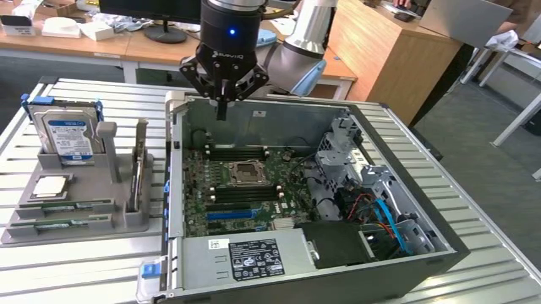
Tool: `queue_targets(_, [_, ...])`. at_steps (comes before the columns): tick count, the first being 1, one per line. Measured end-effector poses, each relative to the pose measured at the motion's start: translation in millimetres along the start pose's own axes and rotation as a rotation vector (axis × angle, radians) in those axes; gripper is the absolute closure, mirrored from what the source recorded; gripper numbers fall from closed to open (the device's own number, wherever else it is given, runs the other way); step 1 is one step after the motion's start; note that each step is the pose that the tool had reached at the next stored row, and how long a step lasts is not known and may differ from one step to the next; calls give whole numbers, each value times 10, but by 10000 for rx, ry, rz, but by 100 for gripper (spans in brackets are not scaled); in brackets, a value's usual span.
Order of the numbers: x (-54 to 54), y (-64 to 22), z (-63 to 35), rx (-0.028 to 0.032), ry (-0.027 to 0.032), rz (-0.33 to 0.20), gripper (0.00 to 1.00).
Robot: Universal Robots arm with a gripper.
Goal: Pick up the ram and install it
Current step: 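Reach for the ram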
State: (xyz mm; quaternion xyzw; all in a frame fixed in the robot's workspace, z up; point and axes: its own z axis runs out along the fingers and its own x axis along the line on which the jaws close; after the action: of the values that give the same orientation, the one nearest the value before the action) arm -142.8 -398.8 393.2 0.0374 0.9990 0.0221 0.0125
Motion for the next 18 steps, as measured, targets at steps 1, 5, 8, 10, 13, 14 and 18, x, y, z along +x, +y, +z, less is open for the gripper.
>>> queue_targets(1, [12,-1,0,0,0,0,90])
queue_targets(5, [63,-5,-1,-1,0,-1,90])
queue_targets(8, [106,-8,-3,1,1,-1,90])
queue_targets(10, [138,-10,-4,1,1,0,90])
queue_targets(13, [191,-14,-5,0,0,0,90])
queue_targets(14, [209,-15,-5,0,0,1,90])
queue_targets(18, [278,-21,-8,1,1,-1,90])
